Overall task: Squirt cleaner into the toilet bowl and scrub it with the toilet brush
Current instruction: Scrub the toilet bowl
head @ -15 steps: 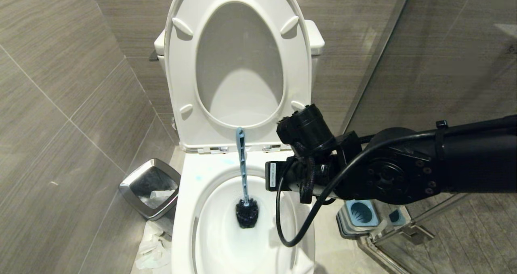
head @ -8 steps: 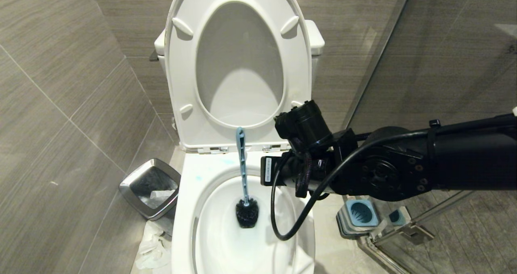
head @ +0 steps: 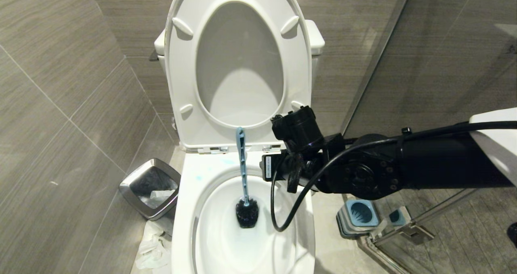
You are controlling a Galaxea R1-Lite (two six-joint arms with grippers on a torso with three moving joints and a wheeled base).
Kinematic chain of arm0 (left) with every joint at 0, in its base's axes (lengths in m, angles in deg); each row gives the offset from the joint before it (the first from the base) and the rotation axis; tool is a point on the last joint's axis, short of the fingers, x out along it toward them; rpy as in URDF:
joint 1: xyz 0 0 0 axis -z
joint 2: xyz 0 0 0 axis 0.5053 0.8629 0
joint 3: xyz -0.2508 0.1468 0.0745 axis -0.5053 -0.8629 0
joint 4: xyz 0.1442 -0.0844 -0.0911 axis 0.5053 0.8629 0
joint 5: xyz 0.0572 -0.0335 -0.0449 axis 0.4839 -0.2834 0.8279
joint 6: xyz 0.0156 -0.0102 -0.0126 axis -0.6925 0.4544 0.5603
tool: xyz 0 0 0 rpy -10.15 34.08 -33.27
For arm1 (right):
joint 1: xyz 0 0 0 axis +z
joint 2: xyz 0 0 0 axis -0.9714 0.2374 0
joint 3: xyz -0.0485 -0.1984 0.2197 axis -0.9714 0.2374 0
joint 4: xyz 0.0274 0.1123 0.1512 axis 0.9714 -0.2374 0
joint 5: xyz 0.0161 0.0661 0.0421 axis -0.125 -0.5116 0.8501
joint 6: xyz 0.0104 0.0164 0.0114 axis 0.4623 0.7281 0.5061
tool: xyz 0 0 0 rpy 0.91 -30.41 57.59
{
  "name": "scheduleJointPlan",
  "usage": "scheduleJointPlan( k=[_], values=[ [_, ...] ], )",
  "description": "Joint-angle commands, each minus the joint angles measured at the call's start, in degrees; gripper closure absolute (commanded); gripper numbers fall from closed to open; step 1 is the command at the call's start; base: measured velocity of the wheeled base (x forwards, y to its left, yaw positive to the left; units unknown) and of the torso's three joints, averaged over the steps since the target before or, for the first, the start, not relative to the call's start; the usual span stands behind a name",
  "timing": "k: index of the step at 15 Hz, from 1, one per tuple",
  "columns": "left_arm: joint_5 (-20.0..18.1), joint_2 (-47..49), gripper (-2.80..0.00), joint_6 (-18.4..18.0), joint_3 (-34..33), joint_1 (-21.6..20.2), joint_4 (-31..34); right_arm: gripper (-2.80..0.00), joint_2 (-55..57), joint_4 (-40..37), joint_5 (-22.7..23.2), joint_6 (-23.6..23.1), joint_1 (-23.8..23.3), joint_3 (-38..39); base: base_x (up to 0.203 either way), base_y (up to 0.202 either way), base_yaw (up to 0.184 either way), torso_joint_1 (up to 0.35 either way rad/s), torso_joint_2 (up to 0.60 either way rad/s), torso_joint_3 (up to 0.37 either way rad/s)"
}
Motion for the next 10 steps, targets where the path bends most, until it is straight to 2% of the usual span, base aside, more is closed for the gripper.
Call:
scheduleJointPlan(
  k=[1, 3, 4, 10],
  values=[
    [0.0, 0.07, 0.0, -0.06, -0.09, 0.0, -0.01, -2.8, 4.14, 10.7, -0.61, -1.71, 0.01, 0.53, 0.0, 0.0, 0.0, 0.0, 0.0, 0.0],
    [0.0, 0.07, 0.0, 0.03, -0.09, 0.0, -0.01, -2.8, 7.56, 21.04, -0.67, -5.83, 0.01, 0.56, 0.0, 0.0, 0.0, 0.0, 0.0, 0.0],
    [0.0, 0.07, 0.0, 0.03, -0.09, 0.0, -0.01, -2.8, 8.48, 23.5, -0.41, -7.41, 0.08, 0.59, 0.0, 0.0, 0.0, 0.0, 0.0, 0.0],
    [0.0, 0.07, 0.0, -0.06, -0.09, 0.0, -0.01, -2.8, 12.76, 23.83, -0.37, -7.68, 0.32, -3.95, 0.0, 0.0, 0.0, 0.0, 0.0, 0.0]
  ],
)
